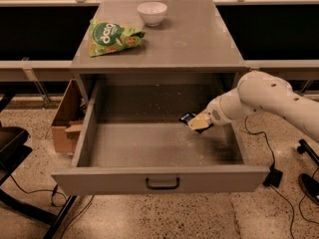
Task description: Place rxbar blueberry into top drawer
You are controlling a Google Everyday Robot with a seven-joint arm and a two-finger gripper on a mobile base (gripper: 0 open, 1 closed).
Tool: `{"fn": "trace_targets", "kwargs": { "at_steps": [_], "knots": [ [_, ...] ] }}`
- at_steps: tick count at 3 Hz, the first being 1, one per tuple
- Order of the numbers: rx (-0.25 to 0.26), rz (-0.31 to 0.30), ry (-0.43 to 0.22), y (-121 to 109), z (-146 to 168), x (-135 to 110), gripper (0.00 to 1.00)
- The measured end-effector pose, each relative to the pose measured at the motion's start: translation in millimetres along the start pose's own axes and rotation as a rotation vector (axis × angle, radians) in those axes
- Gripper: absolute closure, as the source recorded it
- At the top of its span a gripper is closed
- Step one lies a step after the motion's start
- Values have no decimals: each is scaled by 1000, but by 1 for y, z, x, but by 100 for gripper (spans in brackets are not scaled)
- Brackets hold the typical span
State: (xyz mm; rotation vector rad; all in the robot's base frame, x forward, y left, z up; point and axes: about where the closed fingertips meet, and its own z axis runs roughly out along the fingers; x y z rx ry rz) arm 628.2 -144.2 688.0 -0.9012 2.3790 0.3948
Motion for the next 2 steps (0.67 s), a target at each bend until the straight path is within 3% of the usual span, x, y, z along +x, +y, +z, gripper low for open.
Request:
{"fn": "trace_targets", "kwargs": {
  "at_steps": [2],
  "knots": [
    [0, 0, 0, 0, 0, 0, 58]
  ]
}}
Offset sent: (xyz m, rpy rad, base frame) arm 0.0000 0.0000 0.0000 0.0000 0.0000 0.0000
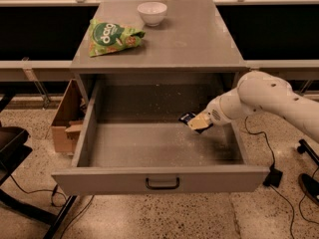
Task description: Place rxbar blueberry into top drawer
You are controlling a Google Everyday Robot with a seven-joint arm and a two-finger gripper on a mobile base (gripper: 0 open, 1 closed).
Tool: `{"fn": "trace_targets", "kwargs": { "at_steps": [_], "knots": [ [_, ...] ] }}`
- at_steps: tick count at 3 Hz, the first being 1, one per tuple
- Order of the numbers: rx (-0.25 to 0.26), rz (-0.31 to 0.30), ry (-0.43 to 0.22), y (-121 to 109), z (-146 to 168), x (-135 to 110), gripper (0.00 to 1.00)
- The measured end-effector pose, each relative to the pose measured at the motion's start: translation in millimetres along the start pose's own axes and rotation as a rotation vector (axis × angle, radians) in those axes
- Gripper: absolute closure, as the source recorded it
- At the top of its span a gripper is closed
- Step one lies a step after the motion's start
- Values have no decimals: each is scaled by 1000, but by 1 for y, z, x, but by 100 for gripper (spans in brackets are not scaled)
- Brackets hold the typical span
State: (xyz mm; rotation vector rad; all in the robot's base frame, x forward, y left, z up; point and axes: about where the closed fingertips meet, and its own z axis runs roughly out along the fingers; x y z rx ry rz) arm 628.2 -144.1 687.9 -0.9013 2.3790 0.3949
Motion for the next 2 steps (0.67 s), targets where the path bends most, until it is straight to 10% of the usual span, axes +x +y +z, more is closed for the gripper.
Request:
{"fn": "trace_targets", "kwargs": {
  "at_steps": [2],
  "knots": [
    [0, 0, 0, 0, 0, 0, 4]
  ]
}}
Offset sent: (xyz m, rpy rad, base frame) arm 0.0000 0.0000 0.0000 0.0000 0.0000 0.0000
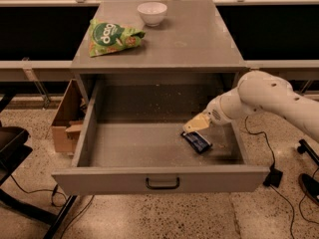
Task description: Place rxbar blueberry into top drawer
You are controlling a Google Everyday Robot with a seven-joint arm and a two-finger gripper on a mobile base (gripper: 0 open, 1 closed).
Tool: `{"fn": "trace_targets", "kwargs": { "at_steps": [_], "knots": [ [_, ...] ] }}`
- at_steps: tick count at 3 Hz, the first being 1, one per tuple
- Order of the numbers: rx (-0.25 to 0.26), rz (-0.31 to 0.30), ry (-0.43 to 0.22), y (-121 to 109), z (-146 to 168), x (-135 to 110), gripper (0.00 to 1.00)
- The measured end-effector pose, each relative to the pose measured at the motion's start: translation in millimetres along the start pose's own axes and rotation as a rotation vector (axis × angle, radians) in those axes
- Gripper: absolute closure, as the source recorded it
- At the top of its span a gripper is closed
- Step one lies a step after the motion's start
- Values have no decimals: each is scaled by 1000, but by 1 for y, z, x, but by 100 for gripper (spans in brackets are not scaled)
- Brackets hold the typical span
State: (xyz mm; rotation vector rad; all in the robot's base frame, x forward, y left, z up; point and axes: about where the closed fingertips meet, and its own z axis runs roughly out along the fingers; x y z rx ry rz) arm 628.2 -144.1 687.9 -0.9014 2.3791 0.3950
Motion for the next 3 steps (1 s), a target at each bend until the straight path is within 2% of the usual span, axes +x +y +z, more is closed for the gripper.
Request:
{"fn": "trace_targets", "kwargs": {
  "at_steps": [2, 3],
  "knots": [
    [-6, -14, 11, 0, -6, -5, 0],
    [87, -116, 32, -14, -99, -69, 0]
  ]
}}
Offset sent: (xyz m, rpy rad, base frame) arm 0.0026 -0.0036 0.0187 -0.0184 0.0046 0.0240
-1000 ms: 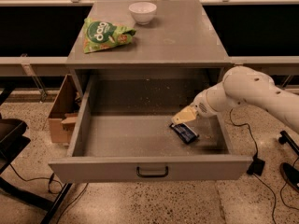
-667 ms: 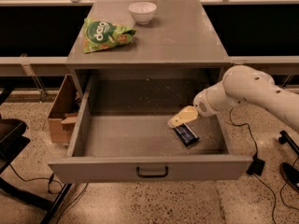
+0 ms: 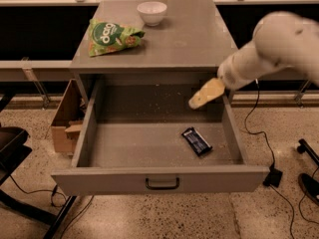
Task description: Place rxbar blueberry into top drawer
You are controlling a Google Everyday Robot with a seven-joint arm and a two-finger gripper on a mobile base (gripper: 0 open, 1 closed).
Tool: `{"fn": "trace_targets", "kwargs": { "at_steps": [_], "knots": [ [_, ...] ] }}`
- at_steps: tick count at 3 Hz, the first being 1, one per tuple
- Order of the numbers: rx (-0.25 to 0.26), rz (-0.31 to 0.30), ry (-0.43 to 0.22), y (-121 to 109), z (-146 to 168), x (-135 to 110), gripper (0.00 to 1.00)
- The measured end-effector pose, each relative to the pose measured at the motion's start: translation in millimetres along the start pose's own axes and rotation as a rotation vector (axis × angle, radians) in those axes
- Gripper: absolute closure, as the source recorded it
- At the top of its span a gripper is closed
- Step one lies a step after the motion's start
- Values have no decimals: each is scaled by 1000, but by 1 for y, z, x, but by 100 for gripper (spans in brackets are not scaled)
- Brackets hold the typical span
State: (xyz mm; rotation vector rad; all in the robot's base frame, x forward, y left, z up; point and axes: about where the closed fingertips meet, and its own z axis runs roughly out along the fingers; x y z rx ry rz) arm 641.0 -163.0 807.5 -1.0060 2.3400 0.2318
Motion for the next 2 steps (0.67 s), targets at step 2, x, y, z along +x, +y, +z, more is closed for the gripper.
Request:
{"fn": "trace_targets", "kwargs": {
  "at_steps": [2],
  "knots": [
    [86, -163, 134, 18, -159, -30, 0]
  ]
}}
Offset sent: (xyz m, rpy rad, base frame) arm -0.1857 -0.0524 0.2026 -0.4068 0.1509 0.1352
